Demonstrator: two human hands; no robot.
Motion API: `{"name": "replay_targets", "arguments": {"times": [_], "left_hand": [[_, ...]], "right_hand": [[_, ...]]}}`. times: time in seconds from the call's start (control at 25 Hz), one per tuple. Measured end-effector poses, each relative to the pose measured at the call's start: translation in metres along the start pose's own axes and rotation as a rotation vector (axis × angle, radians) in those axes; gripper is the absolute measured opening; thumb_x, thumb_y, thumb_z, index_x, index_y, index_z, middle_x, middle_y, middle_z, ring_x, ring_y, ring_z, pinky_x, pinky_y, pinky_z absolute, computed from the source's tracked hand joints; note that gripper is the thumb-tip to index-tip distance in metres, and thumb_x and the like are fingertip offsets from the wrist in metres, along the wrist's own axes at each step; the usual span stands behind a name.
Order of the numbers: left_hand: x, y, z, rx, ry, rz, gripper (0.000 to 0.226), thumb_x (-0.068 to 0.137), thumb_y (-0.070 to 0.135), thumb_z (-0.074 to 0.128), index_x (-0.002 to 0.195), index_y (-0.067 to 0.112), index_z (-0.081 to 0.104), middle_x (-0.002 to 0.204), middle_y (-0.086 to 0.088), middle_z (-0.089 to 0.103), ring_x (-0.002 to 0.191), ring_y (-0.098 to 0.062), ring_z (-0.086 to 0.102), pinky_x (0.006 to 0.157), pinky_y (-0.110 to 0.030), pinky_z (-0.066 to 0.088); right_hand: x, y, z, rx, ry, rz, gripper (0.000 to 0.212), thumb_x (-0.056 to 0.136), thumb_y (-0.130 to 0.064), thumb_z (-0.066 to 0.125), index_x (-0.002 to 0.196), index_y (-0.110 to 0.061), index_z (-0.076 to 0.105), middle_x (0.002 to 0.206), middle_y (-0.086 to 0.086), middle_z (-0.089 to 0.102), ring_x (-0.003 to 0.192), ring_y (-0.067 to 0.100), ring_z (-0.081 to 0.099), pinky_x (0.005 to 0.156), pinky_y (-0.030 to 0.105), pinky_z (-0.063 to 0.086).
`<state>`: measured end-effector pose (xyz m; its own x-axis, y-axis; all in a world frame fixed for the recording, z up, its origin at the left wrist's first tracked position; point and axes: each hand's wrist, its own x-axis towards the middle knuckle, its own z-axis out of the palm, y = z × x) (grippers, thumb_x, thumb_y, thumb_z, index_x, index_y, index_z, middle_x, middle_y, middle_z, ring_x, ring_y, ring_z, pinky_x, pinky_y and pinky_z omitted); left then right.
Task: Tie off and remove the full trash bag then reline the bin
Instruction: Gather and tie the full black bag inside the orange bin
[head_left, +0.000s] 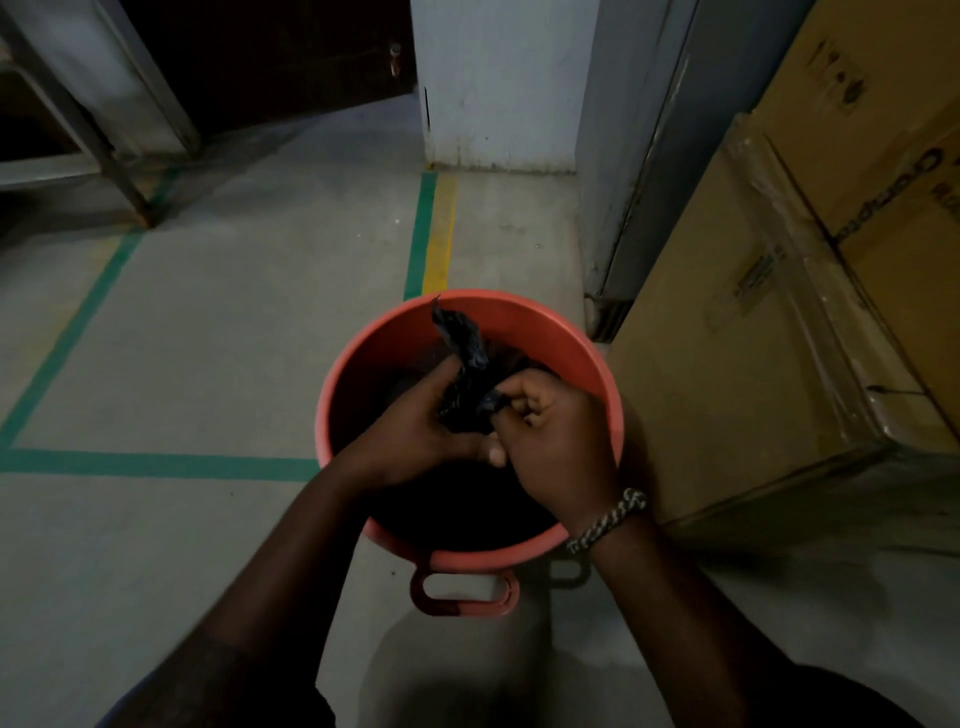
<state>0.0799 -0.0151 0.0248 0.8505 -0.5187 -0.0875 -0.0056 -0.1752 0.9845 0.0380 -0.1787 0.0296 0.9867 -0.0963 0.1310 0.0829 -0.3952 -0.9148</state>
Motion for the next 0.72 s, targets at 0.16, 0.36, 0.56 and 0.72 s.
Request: {"name": "replay_targets", "arguments": {"times": [0.16, 0.36, 0.56, 0.72], "left_hand": [[0.003, -0.011, -0.003, 0.179, 0.038, 0.104, 0.068, 0.079, -0.004, 0.077, 0.131, 0.031, 0.052, 0.120, 0.028, 0.066, 0.117, 0.010, 0.059, 0.099, -0.015, 0.044], [0.007, -0.010, 0.003, 0.177, 0.311, 0.204, 0.046, 0.080, -0.002, 0.074, 0.110, 0.033, 0.069, 0.105, 0.018, 0.074, 0.104, 0.003, 0.067, 0.090, -0.022, 0.050], [0.008, -0.003, 0.021, 0.273, 0.383, 0.360, 0.034, 0.071, 0.000, 0.081, 0.100, 0.017, 0.072, 0.101, -0.002, 0.069, 0.099, -0.018, 0.069, 0.086, -0.038, 0.055], [0.004, 0.004, 0.025, 0.283, 0.403, 0.412, 0.030, 0.073, -0.003, 0.083, 0.095, 0.016, 0.077, 0.102, 0.001, 0.069, 0.101, -0.015, 0.069, 0.087, -0.036, 0.056]], "right_hand": [[0.007, -0.007, -0.002, 0.103, -0.029, 0.036, 0.023, 0.088, 0.005, 0.062, 0.094, -0.015, 0.072, 0.079, 0.000, 0.073, 0.069, 0.014, 0.072, 0.063, 0.028, 0.059], [0.024, 0.005, -0.030, -0.029, -0.135, 0.013, 0.054, 0.077, 0.003, 0.075, 0.121, -0.026, 0.064, 0.100, -0.013, 0.067, 0.086, 0.008, 0.068, 0.082, 0.023, 0.054], [0.013, 0.012, -0.007, -0.202, -0.292, -0.116, 0.055, 0.078, -0.012, 0.067, 0.132, -0.019, 0.057, 0.132, 0.000, 0.060, 0.125, 0.012, 0.055, 0.109, 0.029, 0.042], [0.012, 0.014, -0.002, -0.110, -0.255, 0.000, 0.030, 0.085, -0.029, 0.054, 0.113, -0.023, 0.061, 0.120, 0.009, 0.065, 0.114, 0.013, 0.060, 0.103, 0.027, 0.044]]}}
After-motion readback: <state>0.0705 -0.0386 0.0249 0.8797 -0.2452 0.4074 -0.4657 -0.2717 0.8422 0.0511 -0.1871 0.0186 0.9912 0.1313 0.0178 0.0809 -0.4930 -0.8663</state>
